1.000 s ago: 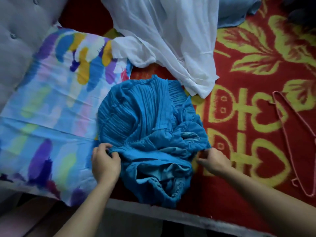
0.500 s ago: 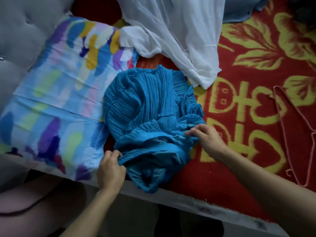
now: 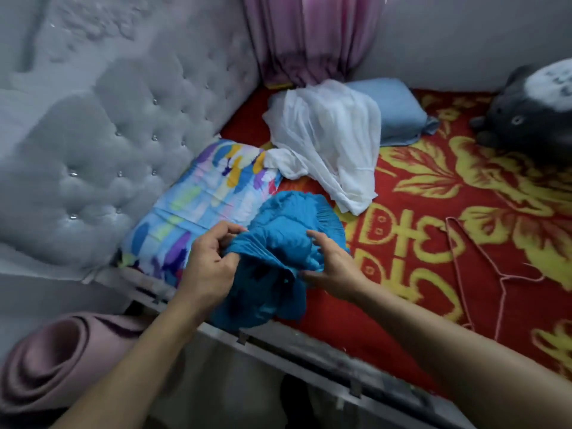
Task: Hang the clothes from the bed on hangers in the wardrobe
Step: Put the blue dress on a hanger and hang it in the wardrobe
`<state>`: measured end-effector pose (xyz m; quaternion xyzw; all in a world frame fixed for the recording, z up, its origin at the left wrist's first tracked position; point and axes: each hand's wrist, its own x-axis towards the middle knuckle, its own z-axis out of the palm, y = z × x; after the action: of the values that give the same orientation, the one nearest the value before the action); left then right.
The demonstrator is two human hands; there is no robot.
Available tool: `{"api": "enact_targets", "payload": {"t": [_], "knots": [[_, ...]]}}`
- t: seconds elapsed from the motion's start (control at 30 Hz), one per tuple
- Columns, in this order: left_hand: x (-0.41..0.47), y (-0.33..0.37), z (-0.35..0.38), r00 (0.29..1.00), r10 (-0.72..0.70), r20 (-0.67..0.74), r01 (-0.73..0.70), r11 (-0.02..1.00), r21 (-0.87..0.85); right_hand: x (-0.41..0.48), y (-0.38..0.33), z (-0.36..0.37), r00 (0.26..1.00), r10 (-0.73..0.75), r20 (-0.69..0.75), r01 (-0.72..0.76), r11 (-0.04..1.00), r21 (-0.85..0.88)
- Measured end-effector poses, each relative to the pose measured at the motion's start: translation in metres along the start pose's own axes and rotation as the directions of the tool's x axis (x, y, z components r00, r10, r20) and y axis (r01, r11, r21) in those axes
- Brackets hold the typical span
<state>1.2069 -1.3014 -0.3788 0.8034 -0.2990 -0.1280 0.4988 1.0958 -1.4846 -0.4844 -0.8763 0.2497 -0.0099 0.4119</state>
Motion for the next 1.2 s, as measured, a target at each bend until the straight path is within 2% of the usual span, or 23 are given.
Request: {"api": "enact_targets", "payload": {"t": [0.13, 0.2, 0.27, 0.33, 0.4, 0.43, 0.47, 0.5, 0.53, 0.57, 0.6, 0.63, 0.7, 0.77, 0.8, 0.87, 0.9, 0.97, 1.03, 1.07, 1.13, 1.17, 1.2], "knots": [[-0.035, 0.076, -0.048, 0.987, 0.109, -0.121, -0.114, 0.993, -0.037, -0.024, -0.061, -0.015, 0.998, -0.026, -0.063, 0.039, 0.976, 0.215], [-0.044, 0.092, -0.076, 0.957, 0.175, -0.23, -0.161, 0.984, 0.078, -0.034, -0.088, -0.033, 0.993, 0.03, -0.11, 0.015, 0.92, 0.391], [-0.054, 0.093, -0.106, 0.92, 0.226, -0.319, -0.13, 0.946, 0.296, -0.043, -0.105, -0.061, 0.984, 0.118, -0.137, -0.025, 0.839, 0.543], [-0.066, 0.09, -0.13, 0.906, 0.244, -0.346, -0.062, 0.884, 0.462, -0.061, -0.13, -0.097, 0.971, 0.152, -0.185, -0.012, 0.804, 0.595], [-0.076, 0.09, -0.143, 0.908, 0.18, -0.378, -0.007, 0.91, 0.416, -0.088, -0.154, -0.131, 0.98, 0.095, -0.176, 0.035, 0.786, 0.617], [-0.08, 0.095, -0.145, 0.91, 0.084, -0.406, 0.029, 0.964, 0.264, -0.104, -0.165, -0.145, 0.987, 0.019, -0.162, 0.082, 0.8, 0.594], [-0.083, 0.103, -0.147, 0.907, -0.041, -0.419, 0.068, 0.997, 0.049, -0.12, -0.175, -0.156, 0.984, -0.082, -0.156, 0.15, 0.854, 0.498], [-0.087, 0.111, -0.147, 0.899, -0.16, -0.408, 0.101, 0.982, -0.161, -0.136, -0.181, -0.163, 0.976, -0.168, -0.137, 0.204, 0.927, 0.315], [-0.091, 0.121, -0.148, 0.894, -0.241, -0.377, 0.115, 0.938, -0.328, -0.151, -0.187, -0.167, 0.966, -0.229, -0.117, 0.236, 0.97, 0.054], [-0.096, 0.13, -0.15, 0.901, -0.282, -0.33, 0.121, 0.893, -0.433, -0.163, -0.188, -0.168, 0.962, -0.253, -0.105, 0.223, 0.945, -0.24], [-0.104, 0.136, -0.152, 0.913, -0.309, -0.266, 0.132, 0.841, -0.524, -0.176, -0.188, -0.167, 0.964, -0.243, -0.107, 0.17, 0.874, -0.455], [-0.112, 0.14, -0.157, 0.922, -0.335, -0.192, 0.162, 0.787, -0.595, -0.189, -0.186, -0.164, 0.969, -0.205, -0.135, 0.096, 0.822, -0.562], [-0.125, 0.138, -0.171, 0.913, -0.401, -0.079, 0.24, 0.683, -0.69, -0.217, -0.176, -0.158, 0.982, -0.06, -0.181, -0.048, 0.843, -0.536], [-0.141, 0.136, -0.185, 0.899, -0.437, -0.034, 0.288, 0.648, -0.705, -0.249, -0.17, -0.157, 0.987, 0.094, -0.134, -0.118, 0.974, -0.192], [-0.15, 0.138, -0.187, 0.896, -0.444, -0.022, 0.303, 0.645, -0.702, -0.267, -0.172, -0.156, 0.986, 0.133, -0.104, -0.134, 0.991, -0.003], [-0.17, 0.147, -0.191, 0.901, -0.434, -0.012, 0.326, 0.694, -0.642, -0.3, -0.184, -0.155, 0.981, 0.139, -0.133, -0.107, 0.968, 0.225], [-0.175, 0.15, -0.192, 0.903, -0.429, -0.001, 0.339, 0.715, -0.612, -0.313, -0.194, -0.155, 0.981, 0.121, -0.153, -0.073, 0.955, 0.288], [-0.18, 0.161, -0.191, 0.904, -0.413, 0.108, 0.39, 0.698, -0.6, -0.334, -0.215, -0.16, 0.974, 0.096, -0.204, -0.024, 0.945, 0.326], [-0.186, 0.176, -0.194, 0.88, -0.367, 0.302, 0.474, 0.632, -0.613, -0.352, -0.233, -0.168, 0.958, 0.085, -0.273, -0.009, 0.963, 0.269], [-0.188, 0.186, -0.193, 0.864, -0.319, 0.39, 0.502, 0.612, -0.611, -0.361, -0.237, -0.173, 0.944, 0.072, -0.321, -0.013, 0.983, 0.184], [-0.195, 0.208, -0.189, 0.859, -0.267, 0.436, 0.472, 0.742, -0.476, -0.38, -0.244, -0.185, 0.894, 0.033, -0.446, -0.118, 0.979, -0.165], [-0.199, 0.219, -0.187, 0.874, -0.236, 0.425, 0.407, 0.834, -0.374, -0.39, -0.247, -0.188, 0.856, 0.008, -0.517, -0.219, 0.911, -0.348], [-0.203, 0.229, -0.187, 0.89, -0.182, 0.418, 0.323, 0.899, -0.295, -0.399, -0.247, -0.193, 0.807, -0.039, -0.589, -0.285, 0.848, -0.447]]}}
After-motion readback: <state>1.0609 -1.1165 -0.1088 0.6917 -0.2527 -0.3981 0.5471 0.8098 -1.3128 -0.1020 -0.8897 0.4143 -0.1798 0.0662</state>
